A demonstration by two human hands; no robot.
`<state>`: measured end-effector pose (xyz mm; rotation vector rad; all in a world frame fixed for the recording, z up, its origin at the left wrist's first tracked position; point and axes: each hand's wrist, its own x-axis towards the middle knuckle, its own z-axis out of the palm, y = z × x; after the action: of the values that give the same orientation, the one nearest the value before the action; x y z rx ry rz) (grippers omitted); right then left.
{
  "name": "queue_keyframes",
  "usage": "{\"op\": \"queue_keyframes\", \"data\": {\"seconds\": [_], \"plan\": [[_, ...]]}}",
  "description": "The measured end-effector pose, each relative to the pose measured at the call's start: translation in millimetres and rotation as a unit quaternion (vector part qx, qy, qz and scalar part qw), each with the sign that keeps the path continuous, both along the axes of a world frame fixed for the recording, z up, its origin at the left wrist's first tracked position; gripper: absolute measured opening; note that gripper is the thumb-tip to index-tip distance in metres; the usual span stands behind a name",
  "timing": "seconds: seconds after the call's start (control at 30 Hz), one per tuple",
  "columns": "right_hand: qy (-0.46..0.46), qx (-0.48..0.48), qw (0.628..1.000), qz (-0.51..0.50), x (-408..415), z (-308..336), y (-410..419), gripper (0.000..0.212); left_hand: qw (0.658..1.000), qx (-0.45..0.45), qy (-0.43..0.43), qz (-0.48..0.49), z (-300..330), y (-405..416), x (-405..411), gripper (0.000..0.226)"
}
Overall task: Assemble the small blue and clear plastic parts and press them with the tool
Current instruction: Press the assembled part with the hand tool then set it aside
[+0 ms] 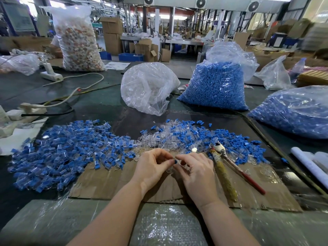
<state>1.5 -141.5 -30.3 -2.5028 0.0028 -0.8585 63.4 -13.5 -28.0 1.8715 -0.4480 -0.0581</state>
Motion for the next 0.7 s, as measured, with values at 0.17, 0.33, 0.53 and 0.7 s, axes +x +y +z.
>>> {"op": "queue_keyframes", "data": {"seconds": [0.17, 0.33, 0.53, 0.7], "plan": [[0.005, -0.006, 0.996, -0.084, -1.7, 14.4, -12.1, 0.033, 1.000, -0.011, 0.012, 0.005, -1.2, -0.2, 0.3, 0.009], [0.283, -0.116, 0.910, -0.280, -5.9, 33.4, -45.2, 0.064, 0.999, -0.026, 0.020, 0.000, -1.5, 1.0, 2.2, 0.007], [0.437, -0.072, 0.852, -0.279, -9.8, 42.3, -68.2, 0.044, 0.999, -0.035, 0.028, 0.014, -1.0, -0.1, 2.9, 0.007], [0.397, -0.038, 0.870, -0.289, -8.4, 46.9, -66.1, 0.031, 0.997, -0.054, 0.054, 0.024, 0.3, 0.7, 5.6, 0.006]]}}
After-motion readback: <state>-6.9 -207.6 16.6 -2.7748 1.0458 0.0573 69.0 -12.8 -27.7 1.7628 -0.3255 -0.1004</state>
